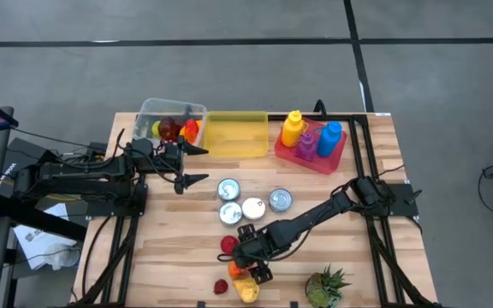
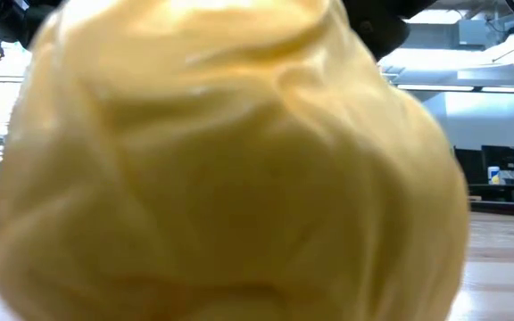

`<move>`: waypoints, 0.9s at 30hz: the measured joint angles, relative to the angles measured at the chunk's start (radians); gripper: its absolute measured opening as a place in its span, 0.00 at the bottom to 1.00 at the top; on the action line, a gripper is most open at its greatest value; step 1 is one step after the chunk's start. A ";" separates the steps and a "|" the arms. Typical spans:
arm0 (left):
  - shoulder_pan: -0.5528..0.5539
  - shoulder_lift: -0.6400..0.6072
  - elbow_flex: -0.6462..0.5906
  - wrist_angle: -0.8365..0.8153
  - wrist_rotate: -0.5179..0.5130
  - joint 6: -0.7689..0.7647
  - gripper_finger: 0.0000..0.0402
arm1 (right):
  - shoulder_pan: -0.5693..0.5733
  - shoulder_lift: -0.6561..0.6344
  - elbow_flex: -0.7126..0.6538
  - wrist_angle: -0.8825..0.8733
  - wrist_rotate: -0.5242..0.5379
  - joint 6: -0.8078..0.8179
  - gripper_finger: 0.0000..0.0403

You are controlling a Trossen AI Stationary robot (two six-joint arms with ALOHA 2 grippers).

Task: Pick & Place Food Item
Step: Put the red mango into the transparent bin

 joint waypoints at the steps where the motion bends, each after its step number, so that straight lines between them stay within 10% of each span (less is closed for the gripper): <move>1: 0.000 0.000 0.000 0.000 0.000 0.000 0.96 | -0.001 0.000 0.000 0.008 0.000 -0.013 0.80; 19: 0.000 0.000 0.000 0.000 0.000 0.000 0.96 | -0.002 0.045 -0.002 0.007 -0.026 -0.038 0.75; 27: 0.000 0.000 0.000 -0.002 0.000 0.000 0.96 | 0.005 0.044 0.000 0.007 0.009 -0.021 0.48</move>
